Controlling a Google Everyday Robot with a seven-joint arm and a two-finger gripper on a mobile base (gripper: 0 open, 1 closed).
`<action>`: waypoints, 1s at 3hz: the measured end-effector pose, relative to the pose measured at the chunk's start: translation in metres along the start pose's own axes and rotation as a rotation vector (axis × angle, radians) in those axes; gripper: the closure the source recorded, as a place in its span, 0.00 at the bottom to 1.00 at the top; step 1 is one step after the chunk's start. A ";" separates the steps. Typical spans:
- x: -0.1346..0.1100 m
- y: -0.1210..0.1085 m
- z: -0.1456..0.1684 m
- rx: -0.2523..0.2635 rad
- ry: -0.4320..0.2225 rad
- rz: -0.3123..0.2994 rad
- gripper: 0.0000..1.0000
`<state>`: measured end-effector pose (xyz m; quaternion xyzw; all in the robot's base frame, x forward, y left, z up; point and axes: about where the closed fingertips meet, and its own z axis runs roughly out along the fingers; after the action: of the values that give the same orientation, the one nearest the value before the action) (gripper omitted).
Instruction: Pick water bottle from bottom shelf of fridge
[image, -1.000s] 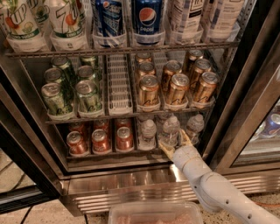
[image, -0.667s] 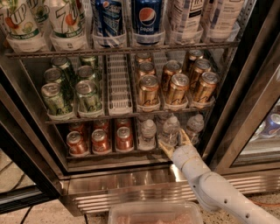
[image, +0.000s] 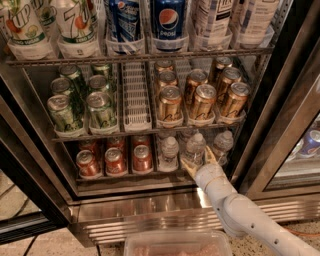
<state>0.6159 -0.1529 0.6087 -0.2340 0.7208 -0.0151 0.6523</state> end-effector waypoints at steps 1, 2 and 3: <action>0.002 0.000 0.011 0.006 -0.001 0.007 0.40; 0.003 0.000 0.019 0.002 -0.002 0.011 0.53; 0.003 0.000 0.019 0.002 -0.002 0.011 0.73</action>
Offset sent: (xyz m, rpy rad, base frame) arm 0.0260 0.0050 -0.0093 0.0154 0.0044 -0.0028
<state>0.6334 -0.1483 0.6032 -0.2293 0.7214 -0.0120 0.6533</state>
